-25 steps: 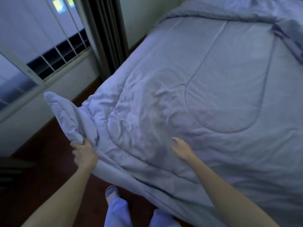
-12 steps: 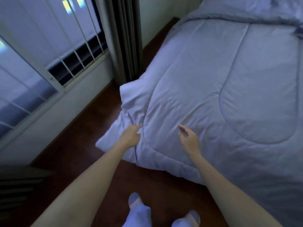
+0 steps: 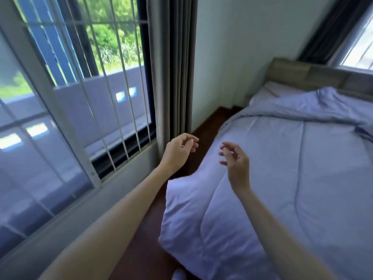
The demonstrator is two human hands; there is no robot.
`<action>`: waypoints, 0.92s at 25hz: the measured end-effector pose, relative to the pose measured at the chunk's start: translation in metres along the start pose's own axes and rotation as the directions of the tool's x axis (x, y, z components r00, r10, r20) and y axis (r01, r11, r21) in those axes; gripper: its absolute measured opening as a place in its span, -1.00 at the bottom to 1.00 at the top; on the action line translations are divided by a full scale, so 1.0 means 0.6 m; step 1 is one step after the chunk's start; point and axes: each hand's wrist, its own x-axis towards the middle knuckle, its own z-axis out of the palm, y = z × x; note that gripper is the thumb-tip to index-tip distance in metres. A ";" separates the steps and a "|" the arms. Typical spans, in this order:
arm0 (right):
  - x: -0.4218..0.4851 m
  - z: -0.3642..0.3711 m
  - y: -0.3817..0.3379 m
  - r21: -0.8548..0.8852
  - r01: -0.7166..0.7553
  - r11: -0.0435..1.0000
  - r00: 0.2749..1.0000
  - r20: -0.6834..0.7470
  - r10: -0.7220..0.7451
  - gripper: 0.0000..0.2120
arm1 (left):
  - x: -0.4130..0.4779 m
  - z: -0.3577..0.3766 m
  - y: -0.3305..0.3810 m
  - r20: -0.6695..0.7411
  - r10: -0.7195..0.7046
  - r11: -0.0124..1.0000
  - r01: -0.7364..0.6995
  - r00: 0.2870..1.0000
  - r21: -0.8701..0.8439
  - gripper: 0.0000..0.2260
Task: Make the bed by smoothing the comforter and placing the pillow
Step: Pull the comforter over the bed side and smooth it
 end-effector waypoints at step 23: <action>0.696 0.237 0.044 0.072 0.193 0.979 0.915 -0.373 -0.153 -0.74 | 0.797 -0.100 0.022 0.315 0.246 0.956 -0.177 0.917 -0.233 -0.79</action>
